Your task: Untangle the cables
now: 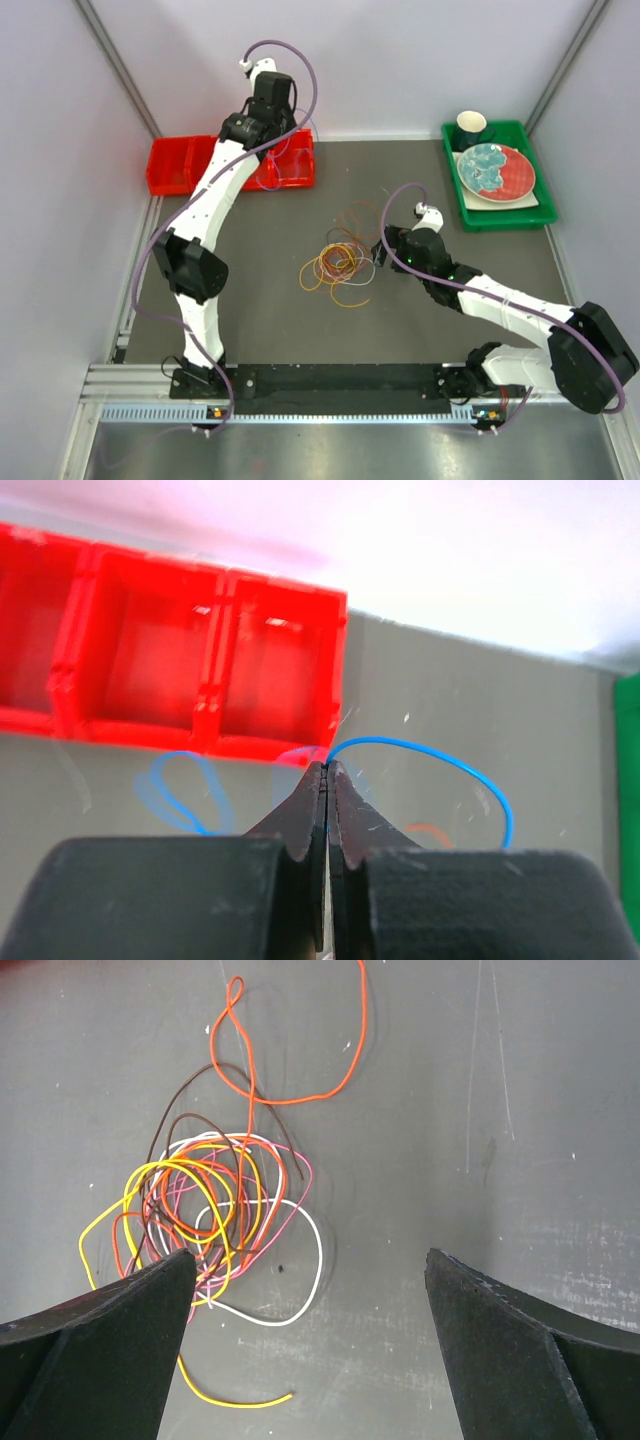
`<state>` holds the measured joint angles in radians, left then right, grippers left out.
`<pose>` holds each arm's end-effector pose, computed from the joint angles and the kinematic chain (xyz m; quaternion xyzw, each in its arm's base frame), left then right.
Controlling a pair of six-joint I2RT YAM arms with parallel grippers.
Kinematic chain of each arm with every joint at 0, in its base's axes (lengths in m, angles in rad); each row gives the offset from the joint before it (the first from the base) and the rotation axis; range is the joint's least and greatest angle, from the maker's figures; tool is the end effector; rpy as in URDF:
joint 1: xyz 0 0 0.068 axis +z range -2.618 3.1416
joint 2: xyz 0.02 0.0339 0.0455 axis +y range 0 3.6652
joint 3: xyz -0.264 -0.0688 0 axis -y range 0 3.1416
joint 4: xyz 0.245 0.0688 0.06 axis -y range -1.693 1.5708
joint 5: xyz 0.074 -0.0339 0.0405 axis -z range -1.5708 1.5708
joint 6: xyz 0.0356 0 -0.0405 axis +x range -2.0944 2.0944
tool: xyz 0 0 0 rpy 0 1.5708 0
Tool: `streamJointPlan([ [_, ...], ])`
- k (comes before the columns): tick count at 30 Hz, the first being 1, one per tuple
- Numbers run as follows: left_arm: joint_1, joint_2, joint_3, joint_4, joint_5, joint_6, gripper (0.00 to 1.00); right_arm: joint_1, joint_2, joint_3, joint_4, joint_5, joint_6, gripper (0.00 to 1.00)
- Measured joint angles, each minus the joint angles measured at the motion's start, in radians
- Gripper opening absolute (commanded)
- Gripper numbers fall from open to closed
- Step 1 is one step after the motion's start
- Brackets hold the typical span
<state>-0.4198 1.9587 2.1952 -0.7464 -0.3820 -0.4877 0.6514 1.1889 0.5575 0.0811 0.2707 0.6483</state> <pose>0.4048 -0.1662 0.4214 -0.1247 0.8431 -0.0705 0.5182 0.2023 0.1423 0.2057 0.0646 0.8647 0.1991 0.4565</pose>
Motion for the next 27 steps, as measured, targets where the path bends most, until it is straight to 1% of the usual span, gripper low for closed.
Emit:
streamJointPlan([
  [3, 0.019, 0.053, 0.032, 0.045, 0.028, -0.015, 0.00, 0.000, 0.000, 0.000, 0.000, 0.002, 0.000, 0.95],
  [9, 0.058, 0.119, 0.032, 0.124, 0.109, -0.047, 0.00, 0.000, 0.000, 0.000, 0.000, 0.008, 0.002, 0.95],
  [13, 0.080, 0.151, 0.032, 0.175, 0.139, -0.060, 0.00, 0.000, 0.000, 0.000, 0.000, 0.011, 0.003, 0.95],
  [21, 0.105, 0.201, 0.032, 0.242, 0.168, -0.071, 0.00, 0.000, 0.000, 0.000, 0.000, 0.014, 0.003, 0.95],
  [27, 0.110, 0.208, 0.026, 0.289, 0.169, -0.086, 0.00, 0.000, 0.001, 0.000, 0.000, 0.014, 0.003, 0.95],
])
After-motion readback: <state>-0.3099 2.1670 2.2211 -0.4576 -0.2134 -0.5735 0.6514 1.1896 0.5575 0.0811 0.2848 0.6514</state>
